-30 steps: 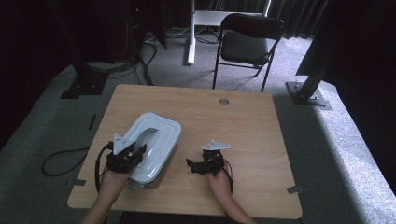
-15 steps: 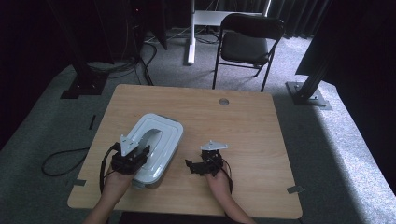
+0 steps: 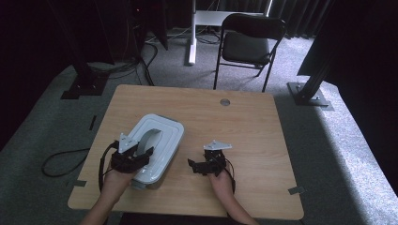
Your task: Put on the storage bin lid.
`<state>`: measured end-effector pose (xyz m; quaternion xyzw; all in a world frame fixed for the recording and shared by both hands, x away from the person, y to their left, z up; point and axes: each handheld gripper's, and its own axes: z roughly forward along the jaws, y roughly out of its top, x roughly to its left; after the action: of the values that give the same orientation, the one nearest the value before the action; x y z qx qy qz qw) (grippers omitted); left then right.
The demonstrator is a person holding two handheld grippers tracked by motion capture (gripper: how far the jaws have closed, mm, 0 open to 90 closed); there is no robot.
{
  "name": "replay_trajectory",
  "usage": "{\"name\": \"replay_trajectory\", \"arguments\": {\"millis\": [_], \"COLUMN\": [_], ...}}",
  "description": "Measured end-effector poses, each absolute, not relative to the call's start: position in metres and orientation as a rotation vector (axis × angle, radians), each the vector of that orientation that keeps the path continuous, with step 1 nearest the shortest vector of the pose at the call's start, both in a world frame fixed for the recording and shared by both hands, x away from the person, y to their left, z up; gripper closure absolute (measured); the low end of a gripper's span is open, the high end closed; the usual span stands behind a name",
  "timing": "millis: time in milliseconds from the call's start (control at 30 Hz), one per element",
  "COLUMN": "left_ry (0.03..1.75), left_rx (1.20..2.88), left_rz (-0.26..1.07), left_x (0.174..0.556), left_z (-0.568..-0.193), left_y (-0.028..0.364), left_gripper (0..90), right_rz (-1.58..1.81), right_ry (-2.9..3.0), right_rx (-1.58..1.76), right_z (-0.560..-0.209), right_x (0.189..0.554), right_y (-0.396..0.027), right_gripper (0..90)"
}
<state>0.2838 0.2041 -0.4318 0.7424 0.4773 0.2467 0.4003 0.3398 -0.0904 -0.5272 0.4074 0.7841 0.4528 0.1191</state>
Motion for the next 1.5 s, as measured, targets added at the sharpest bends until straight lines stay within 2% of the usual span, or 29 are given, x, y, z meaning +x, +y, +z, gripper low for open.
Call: {"name": "replay_trajectory", "arguments": {"millis": [200,267,400,533,700,767,1133,1500], "left_ry": [1.164,1.129,1.116,1.101,1.092,1.092,1.129,1.266], "left_rx": [1.875,1.885,1.875,1.867,1.851,1.854,1.77,1.718], "left_rz": [0.557,0.545,0.552,0.554,0.572,0.566,0.649,0.721], "left_x": [0.283,0.28,0.278,0.278,0.278,0.279,0.287,0.311], "left_z": [-0.428,-0.428,-0.427,-0.424,-0.421,-0.42,-0.416,-0.44], "left_y": [0.211,0.212,0.216,0.223,0.231,0.236,0.268,0.304], "left_gripper": [26.0,18.7,17.5,10.9,8.3,3.0,2.6,2.5], "right_rz": [1.337,1.339,1.342,1.338,1.342,1.342,1.346,1.337], "right_ry": [2.271,2.267,2.263,2.253,2.245,2.241,2.243,2.256], "right_rx": [1.194,1.191,1.196,1.193,1.196,1.196,1.197,1.182], "right_z": [-0.524,-0.523,-0.522,-0.52,-0.52,-0.519,-0.517,-0.519], "right_x": [0.341,0.341,0.342,0.342,0.343,0.343,0.344,0.344], "right_y": [-0.095,-0.096,-0.098,-0.099,-0.101,-0.102,-0.101,-0.098], "right_gripper": [12.8,12.8,12.8,12.8,12.8,12.8,12.8,12.8]}}
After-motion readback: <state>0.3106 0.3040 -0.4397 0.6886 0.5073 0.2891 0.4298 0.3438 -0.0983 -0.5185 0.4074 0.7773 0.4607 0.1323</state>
